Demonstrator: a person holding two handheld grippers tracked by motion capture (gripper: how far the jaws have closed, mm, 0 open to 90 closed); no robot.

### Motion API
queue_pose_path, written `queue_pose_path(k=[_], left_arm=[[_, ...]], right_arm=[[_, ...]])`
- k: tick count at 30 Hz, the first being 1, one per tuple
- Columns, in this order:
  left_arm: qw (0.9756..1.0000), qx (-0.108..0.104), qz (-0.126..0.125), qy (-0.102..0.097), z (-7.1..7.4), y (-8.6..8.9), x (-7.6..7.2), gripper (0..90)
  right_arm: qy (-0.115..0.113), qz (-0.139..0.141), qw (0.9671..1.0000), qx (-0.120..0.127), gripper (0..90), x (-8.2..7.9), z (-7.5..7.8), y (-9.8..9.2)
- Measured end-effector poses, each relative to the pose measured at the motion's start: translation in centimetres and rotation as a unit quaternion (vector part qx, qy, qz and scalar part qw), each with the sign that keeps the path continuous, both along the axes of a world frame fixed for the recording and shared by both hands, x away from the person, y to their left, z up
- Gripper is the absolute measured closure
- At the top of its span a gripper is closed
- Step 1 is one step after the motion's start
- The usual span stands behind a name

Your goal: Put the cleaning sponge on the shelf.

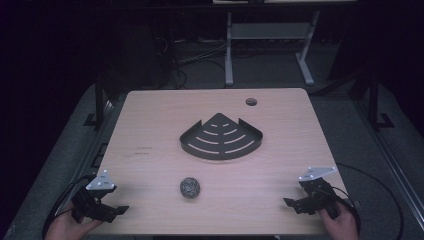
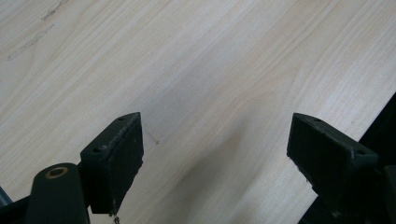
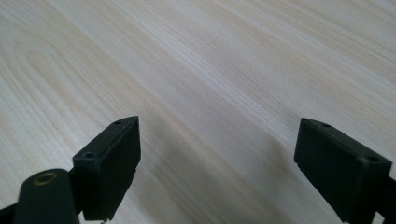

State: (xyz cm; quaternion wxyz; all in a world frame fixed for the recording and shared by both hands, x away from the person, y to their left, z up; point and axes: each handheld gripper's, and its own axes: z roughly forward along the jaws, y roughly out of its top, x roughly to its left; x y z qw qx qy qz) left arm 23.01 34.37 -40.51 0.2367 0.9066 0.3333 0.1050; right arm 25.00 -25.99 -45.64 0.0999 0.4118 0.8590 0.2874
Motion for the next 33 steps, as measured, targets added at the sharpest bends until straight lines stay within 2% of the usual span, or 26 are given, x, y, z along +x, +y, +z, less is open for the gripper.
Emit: queue_pose_path(k=[9,19,25,33], left_arm=[[1.0,0.0,-0.004,-0.003,0.3,-0.4,0.2,18.0],[0.9997,0.003,-0.023,-0.009,0.9,-1.9,0.4,18.0],[0.9994,0.006,-0.033,-0.002,0.8,-2.7,0.7,18.0],[0.9991,0.006,-0.042,-0.005,1.0,-3.7,1.1,18.0]], right_arm=[[0.0,0.002,1.0,-0.002,14.4,0.0,0.0,0.0],[0.0,0.004,1.0,-0.001,14.3,0.0,0.0,0.1],[-0.002,0.007,1.0,-0.002,14.3,0.0,0.0,0.3],[-0.003,0.007,1.0,-0.001,14.3,0.0,0.0,0.2]])
